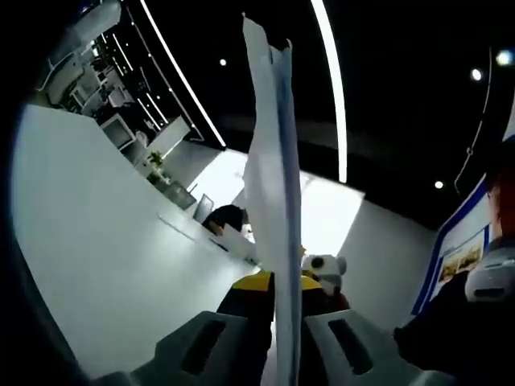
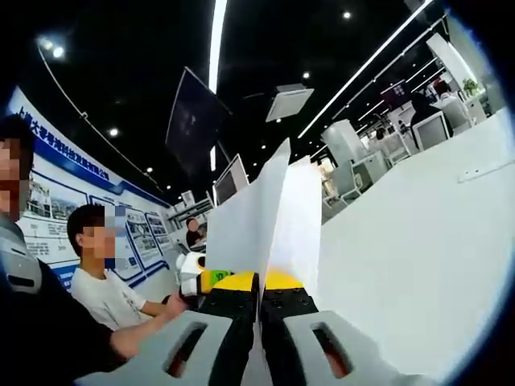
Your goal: Organize the stack of printing papers by aligning and flattening the scattered papers on the table
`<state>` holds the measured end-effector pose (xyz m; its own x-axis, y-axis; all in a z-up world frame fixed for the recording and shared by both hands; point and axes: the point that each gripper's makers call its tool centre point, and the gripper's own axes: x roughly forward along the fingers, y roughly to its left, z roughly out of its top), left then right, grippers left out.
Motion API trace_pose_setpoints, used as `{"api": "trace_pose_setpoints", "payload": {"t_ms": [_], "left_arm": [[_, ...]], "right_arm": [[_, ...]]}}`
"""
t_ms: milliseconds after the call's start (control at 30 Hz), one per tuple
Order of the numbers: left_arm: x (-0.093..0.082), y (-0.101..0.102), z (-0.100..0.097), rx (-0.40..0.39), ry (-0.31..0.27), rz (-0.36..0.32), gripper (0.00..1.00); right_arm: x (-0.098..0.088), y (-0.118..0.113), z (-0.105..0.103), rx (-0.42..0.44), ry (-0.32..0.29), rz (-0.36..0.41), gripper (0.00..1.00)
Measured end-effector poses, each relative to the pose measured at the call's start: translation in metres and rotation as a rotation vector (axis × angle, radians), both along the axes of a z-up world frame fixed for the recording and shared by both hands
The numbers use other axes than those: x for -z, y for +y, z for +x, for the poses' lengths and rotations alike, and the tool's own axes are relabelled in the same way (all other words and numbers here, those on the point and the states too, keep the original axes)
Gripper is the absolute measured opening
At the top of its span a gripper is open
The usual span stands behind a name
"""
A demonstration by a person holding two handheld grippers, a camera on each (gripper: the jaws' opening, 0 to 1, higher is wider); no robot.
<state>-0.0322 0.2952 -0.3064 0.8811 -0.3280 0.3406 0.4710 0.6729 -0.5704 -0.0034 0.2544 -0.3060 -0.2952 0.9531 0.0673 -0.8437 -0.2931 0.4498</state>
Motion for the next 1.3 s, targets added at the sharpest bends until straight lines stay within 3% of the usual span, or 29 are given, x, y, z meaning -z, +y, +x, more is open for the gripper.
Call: {"api": "trace_pose_setpoints", "payload": {"t_ms": [267,1100,1300], "left_arm": [[-0.001,-0.005,-0.001,-0.015,-0.014,0.067,0.05],[-0.002,-0.005,-0.003,-0.023,-0.022,0.085,0.06],[-0.004,0.001,-0.005,-0.032,-0.037,0.05,0.06]], "right_arm": [[-0.001,-0.007,-0.001,-0.008,-0.009,0.007,0.0],[-0.002,-0.035,0.025,0.09,-0.003,0.027,0.0],[-0.006,-0.046,0.037,0.129,-0.015,0.037,0.0]]}}
